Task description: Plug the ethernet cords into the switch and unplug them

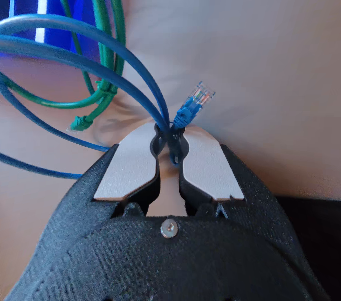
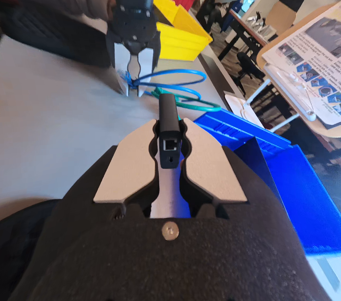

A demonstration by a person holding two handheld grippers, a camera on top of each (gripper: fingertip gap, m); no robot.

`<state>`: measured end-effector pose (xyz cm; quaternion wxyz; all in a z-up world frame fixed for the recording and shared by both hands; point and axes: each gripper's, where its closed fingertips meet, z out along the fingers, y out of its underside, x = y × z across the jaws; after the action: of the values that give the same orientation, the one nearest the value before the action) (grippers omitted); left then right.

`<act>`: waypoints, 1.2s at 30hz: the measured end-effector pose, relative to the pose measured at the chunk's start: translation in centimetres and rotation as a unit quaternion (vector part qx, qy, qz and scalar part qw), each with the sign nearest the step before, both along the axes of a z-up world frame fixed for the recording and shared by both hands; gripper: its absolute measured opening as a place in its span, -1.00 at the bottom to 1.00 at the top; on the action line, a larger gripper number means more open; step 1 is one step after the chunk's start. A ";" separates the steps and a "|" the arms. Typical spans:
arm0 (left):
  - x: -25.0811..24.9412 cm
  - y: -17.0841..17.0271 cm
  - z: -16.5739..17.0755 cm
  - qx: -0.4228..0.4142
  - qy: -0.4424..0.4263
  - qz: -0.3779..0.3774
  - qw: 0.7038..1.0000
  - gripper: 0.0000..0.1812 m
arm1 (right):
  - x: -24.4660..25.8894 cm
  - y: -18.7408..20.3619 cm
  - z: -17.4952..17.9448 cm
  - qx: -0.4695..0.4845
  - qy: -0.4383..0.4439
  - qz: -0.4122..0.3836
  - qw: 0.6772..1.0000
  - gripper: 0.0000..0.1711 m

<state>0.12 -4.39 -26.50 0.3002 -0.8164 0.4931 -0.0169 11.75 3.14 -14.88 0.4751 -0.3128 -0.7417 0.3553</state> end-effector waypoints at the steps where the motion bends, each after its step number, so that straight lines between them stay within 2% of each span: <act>1: -0.4 0.1 0.2 -0.005 -0.005 0.028 1.000 -0.81 | -0.3 0.4 -0.6 0.017 -0.010 -0.016 1.000 -0.75; 6: -3.5 0.3 2.4 -0.027 -0.066 0.217 0.973 -0.81 | -1.4 3.7 -2.9 0.082 -0.057 -0.099 0.990 -0.75; 8: -3.9 0.0 3.0 -0.042 -0.083 0.243 0.965 -0.81 | -1.7 5.6 -3.7 0.114 -0.074 -0.142 0.980 -0.75; 12: -3.2 0.0 2.0 -0.065 -0.053 0.225 0.971 -0.78 | -1.3 7.8 -4.4 0.122 -0.094 -0.187 0.970 -0.75; 16: -2.0 0.6 0.6 -0.066 -0.018 0.167 0.984 -0.63 | -0.7 4.1 -2.8 0.070 -0.051 -0.093 0.992 -0.75; 20: -2.4 0.3 -0.3 -0.070 0.026 0.108 0.991 -0.53 | -0.2 2.1 -1.5 0.040 -0.030 -0.048 0.998 -0.76; 22: -2.1 0.4 -0.5 -0.079 0.013 0.085 0.993 -0.54 | 0.0 0.9 -1.0 0.011 -0.024 -0.012 1.000 -0.75; 26: -0.8 0.9 -0.8 -0.098 -0.028 0.052 0.993 -0.75 | -0.2 -0.5 -2.1 0.005 -0.045 0.019 0.999 -0.76; 30: -0.2 1.9 -0.9 -0.104 -0.063 0.063 0.991 -0.82 | -0.7 -1.0 -3.7 0.008 -0.069 0.028 0.997 -0.75; 36: -1.3 2.2 0.2 -0.094 -0.095 0.127 0.983 -0.85 | -1.4 -0.2 -5.2 0.026 -0.080 0.013 0.996 -0.75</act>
<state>-1.23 -2.16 -26.33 0.2676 -0.8917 0.3505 -0.1021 10.38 2.95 -20.09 0.4178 -0.3182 -0.7901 0.3161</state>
